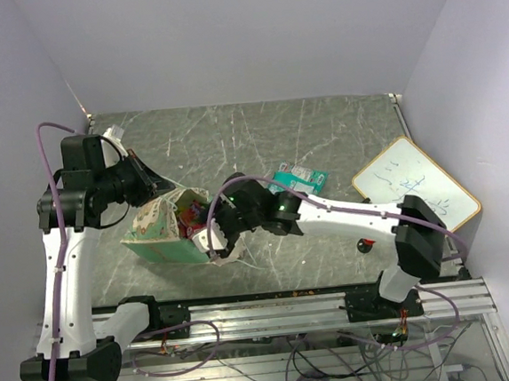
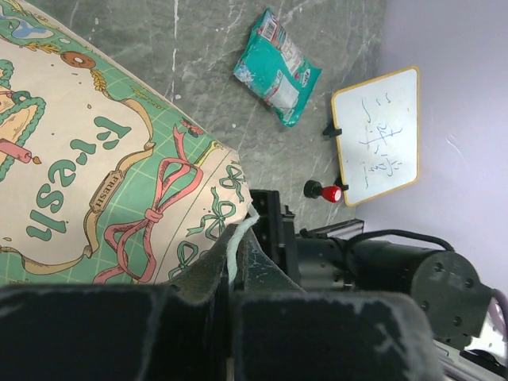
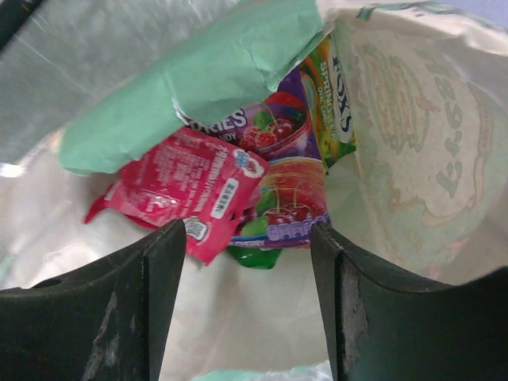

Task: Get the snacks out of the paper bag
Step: Take out the snack from the paper bag.

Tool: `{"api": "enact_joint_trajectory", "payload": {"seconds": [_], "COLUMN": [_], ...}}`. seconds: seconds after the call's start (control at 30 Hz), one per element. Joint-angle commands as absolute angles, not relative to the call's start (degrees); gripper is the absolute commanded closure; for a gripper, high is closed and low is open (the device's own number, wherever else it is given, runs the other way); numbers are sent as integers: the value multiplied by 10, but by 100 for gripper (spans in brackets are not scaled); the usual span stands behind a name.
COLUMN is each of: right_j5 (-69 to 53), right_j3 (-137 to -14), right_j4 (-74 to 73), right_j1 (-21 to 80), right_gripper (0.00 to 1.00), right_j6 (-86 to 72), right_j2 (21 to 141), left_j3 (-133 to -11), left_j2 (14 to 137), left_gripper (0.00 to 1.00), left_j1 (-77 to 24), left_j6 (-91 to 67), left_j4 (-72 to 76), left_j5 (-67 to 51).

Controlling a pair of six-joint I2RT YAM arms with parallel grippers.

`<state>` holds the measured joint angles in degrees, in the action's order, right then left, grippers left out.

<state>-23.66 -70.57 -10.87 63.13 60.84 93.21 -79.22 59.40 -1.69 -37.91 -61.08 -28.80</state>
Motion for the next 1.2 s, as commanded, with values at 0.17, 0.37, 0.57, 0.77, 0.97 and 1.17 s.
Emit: {"api": "enact_joint_trajectory", "payload": {"seconds": [0.17, 0.37, 0.57, 0.77, 0.97, 1.17], "right_j5": [-149, -125, -95, -96, -107, -123], "right_j3": [-766, -811, -862, -908, -901, -897], "right_j4": [-107, -145, -183, -207, -201, -218], "right_j1": [637, 639, 641, 641, 641, 644], "right_gripper": [33, 29, 31, 32, 38, 54], "right_j6": [743, 778, 804, 801, 793, 773], "right_j2": [1000, 1034, 1083, 1122, 1135, 1129], "left_j3": [-829, -827, -833, -853, -815, -812], "left_j2": [606, 603, 607, 618, 610, 597], "left_gripper": [93, 93, 93, 93, 93, 93], "left_j1": [-17, -16, -17, -17, -16, -17], "left_j6": [-369, -358, -338, -322, -346, -351], "left_j4": [-609, -613, -617, -642, -619, -610], "left_j5": [-304, -311, -307, -308, -331, -311]}}
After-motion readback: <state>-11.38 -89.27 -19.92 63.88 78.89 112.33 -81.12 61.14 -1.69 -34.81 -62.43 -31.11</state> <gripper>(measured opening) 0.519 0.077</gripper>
